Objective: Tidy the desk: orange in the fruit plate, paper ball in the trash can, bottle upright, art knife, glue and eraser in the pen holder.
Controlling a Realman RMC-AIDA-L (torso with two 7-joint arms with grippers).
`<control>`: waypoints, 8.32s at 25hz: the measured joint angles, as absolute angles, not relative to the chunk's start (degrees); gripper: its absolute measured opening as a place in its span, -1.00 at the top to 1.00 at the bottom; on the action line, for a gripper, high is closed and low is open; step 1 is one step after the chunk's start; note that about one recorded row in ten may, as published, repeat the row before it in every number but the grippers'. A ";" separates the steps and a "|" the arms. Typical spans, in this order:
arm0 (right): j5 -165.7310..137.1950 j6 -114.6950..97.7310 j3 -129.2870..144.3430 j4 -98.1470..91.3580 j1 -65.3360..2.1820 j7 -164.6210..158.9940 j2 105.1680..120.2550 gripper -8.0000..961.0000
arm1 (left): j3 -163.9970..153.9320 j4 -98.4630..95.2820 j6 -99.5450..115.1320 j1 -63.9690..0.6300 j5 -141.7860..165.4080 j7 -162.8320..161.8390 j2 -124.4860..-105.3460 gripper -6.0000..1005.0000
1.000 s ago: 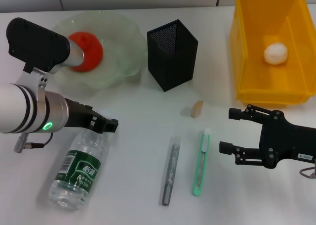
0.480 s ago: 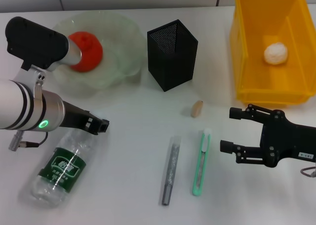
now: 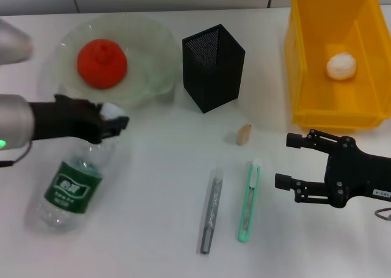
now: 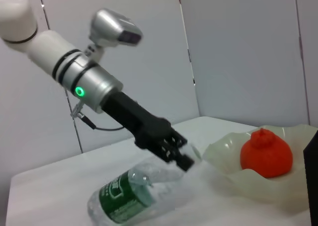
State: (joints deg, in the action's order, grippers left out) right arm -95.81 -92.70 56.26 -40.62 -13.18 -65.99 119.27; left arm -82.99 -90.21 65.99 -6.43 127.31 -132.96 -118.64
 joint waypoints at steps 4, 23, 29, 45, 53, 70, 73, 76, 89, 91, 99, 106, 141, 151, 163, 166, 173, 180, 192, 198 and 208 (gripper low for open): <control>-95.80 -92.72 56.24 -40.62 -13.26 -66.59 119.25 -0.76 | -80.87 -89.47 65.54 -4.57 122.06 -125.60 -118.65 0.11; -95.80 -92.72 56.68 -42.22 -14.32 -68.91 119.27 -0.76 | -56.79 -61.50 83.06 -5.01 87.40 -81.48 -118.57 0.11; -95.80 -92.78 56.69 -42.28 -14.32 -68.98 119.27 -0.76 | -56.64 -61.23 84.43 -5.24 87.27 -79.62 -118.62 0.11; -95.80 -92.55 56.93 -42.09 -14.48 -69.37 119.27 -0.76 | -55.91 -58.64 85.54 -5.72 85.80 -73.92 -118.92 0.06; -95.80 -92.53 57.12 -42.12 -14.58 -69.92 119.27 -0.76 | -55.31 -56.93 86.42 -5.63 82.78 -71.41 -118.68 -0.42; -110.62 -97.19 60.40 -76.98 -15.08 -109.08 119.39 -0.75 | -50.13 -55.06 104.50 -2.18 87.62 -63.13 -118.70 -0.59; -121.34 -98.15 65.61 -88.28 -18.51 -125.32 119.26 -0.75 | -54.55 -50.74 103.90 -3.11 89.19 -60.52 -118.63 -0.59; -138.51 -101.25 75.52 -95.95 -25.86 -146.20 119.25 -0.73 | -55.93 -46.67 103.72 -4.58 91.18 -58.53 -118.59 -0.58; -149.65 -92.96 98.91 -84.64 -34.76 -167.47 119.57 -0.63 | -56.09 -36.88 101.44 -9.63 93.66 -54.95 -118.54 -0.58; -149.58 -89.70 100.54 -81.68 -35.27 -168.56 119.64 -0.62 | -56.15 -36.55 101.17 -9.95 93.70 -54.94 -118.55 -0.58; -147.30 -84.93 101.38 -78.45 -35.55 -169.12 119.79 -0.56 | -56.42 -36.45 101.11 -10.00 93.75 -54.93 -118.56 -0.58; -146.22 -81.93 101.78 -74.29 -37.16 -169.20 119.80 -0.51 | -56.51 -36.40 101.03 -10.25 93.79 -54.93 -118.57 -0.58; -146.43 -81.73 104.36 -71.10 -39.02 -168.64 119.73 0.48 | -56.07 -36.38 100.63 -10.64 93.77 -55.26 -118.57 -0.58; -146.52 -82.67 104.29 -74.41 -37.95 -167.80 119.48 0.70 | -55.98 -36.39 100.68 -10.63 93.78 -55.37 -118.56 -0.58; -146.56 -84.24 100.70 -76.38 -36.28 -166.60 119.43 0.90 | -55.98 -36.39 100.72 -10.63 93.78 -55.40 -118.56 -0.58; -146.59 -84.03 100.53 -76.12 -36.22 -166.62 119.45 0.73 | -55.98 -36.39 100.72 -10.65 93.78 -55.39 -118.56 -0.58; -146.60 -83.33 101.14 -75.78 -36.77 -166.60 119.60 0.37 | -55.98 -36.39 100.72 -10.85 93.78 -55.44 -118.56 -0.58; -147.08 -82.72 101.19 -73.46 -37.46 -166.68 119.68 0.33 | -55.98 -36.39 100.74 -10.98 93.78 -55.46 -118.56 -0.58; -147.01 -81.42 103.44 -69.62 -39.08 -166.66 119.80 0.34 | -55.98 -36.39 100.98 -10.99 93.78 -55.54 -118.56 -0.53; -146.95 -81.29 103.43 -70.79 -38.61 -166.53 119.74 0.58 | -55.98 -36.38 100.99 -10.86 93.78 -55.55 -118.56 -0.53; -146.56 -89.62 91.89 -88.89 -31.15 -162.71 119.48 0.63 | -56.18 -36.39 101.66 -10.62 93.78 -55.55 -118.52 -0.53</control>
